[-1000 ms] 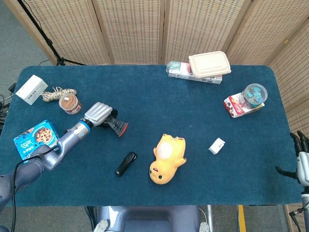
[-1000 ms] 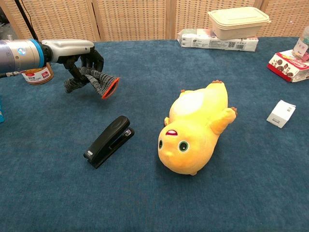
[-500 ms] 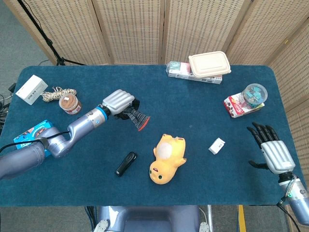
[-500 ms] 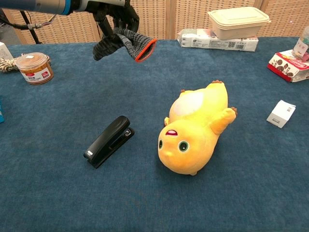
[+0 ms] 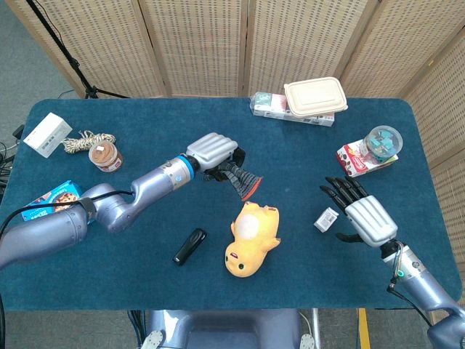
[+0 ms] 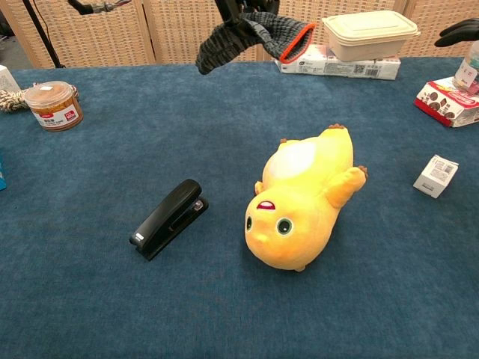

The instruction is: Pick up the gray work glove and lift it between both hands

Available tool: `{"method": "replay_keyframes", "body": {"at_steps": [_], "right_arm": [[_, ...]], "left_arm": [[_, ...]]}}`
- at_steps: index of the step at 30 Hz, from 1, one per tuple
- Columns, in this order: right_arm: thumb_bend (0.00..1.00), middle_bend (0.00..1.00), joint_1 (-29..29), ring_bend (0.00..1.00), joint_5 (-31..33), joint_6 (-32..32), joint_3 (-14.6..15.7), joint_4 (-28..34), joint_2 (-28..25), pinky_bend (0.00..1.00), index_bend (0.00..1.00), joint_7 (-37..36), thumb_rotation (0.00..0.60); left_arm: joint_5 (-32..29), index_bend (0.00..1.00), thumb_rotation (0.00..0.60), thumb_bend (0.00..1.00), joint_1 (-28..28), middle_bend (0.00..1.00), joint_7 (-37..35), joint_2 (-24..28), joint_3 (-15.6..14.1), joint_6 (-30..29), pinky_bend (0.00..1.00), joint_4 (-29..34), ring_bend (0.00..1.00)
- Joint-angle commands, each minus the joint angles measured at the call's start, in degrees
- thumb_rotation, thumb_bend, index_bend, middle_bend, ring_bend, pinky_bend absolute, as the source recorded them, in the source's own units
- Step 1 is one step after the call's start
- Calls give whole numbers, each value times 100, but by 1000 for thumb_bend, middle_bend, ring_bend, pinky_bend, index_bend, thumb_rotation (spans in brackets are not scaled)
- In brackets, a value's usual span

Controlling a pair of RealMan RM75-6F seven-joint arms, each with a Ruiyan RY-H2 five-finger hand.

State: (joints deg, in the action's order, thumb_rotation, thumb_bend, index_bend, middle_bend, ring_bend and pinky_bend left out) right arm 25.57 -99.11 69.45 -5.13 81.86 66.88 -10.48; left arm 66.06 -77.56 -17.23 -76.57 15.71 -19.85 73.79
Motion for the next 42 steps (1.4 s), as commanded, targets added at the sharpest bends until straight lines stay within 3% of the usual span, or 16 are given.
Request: {"method": "replay_keyframes", "body": {"at_steps": [1, 13, 27, 42], "right_arm": [[33, 0, 48, 0, -29, 87, 23, 23, 109, 0, 0, -9, 600], [39, 0, 48, 0, -123, 367, 205, 99, 477, 0, 0, 234, 600], [49, 0, 83, 0, -265, 615, 345, 13, 798, 0, 14, 391, 600], [49, 0, 190, 0, -260, 592, 420, -332, 1087, 0, 28, 466, 600]], "left_arm": [[-323, 613, 600, 415, -191, 565, 221, -162, -3, 53, 431, -45, 480], [-1102, 614, 600, 416, -553, 565, 742, -582, -167, -76, 431, -373, 480], [-1710, 615, 600, 416, -760, 565, 839, -954, -158, 2, 431, -704, 480], [-1930, 615, 600, 416, -874, 565, 783, -1038, -115, 221, 431, -817, 479]]}}
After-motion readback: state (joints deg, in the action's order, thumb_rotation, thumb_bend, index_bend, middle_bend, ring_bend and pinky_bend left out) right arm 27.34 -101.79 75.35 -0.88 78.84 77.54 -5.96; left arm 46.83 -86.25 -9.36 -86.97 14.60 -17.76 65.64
